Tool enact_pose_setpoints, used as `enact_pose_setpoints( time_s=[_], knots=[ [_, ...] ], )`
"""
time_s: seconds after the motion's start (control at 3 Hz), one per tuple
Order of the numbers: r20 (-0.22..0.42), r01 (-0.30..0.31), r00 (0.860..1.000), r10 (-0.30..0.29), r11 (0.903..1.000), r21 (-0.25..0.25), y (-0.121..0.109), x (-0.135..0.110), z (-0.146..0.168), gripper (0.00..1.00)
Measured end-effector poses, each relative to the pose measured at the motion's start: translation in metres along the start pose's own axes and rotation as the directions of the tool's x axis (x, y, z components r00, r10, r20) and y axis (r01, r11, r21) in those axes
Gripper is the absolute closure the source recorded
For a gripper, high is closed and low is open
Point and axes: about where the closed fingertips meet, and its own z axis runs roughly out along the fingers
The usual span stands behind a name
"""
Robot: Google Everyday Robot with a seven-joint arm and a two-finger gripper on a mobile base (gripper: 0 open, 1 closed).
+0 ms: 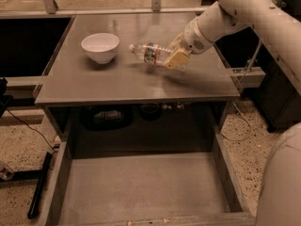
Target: Place water bottle into top drawer
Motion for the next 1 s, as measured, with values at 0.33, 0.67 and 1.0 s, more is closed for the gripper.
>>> enact_pose_setpoints(
  time_s=[0.33, 0.67, 1.0],
  knots=[
    [0.010, 0.023, 1.000, -0.023, 0.9994, 0.027, 0.011, 0.004, -0.025, 1.00],
    [0.004, 0.058, 0.998, -0.058, 0.9962, 0.065, 0.036, 0.014, -0.063, 1.00],
    [0.003, 0.079, 0.997, -0.080, 0.9911, 0.107, 0.072, 0.028, -0.102, 1.00]
  ],
)
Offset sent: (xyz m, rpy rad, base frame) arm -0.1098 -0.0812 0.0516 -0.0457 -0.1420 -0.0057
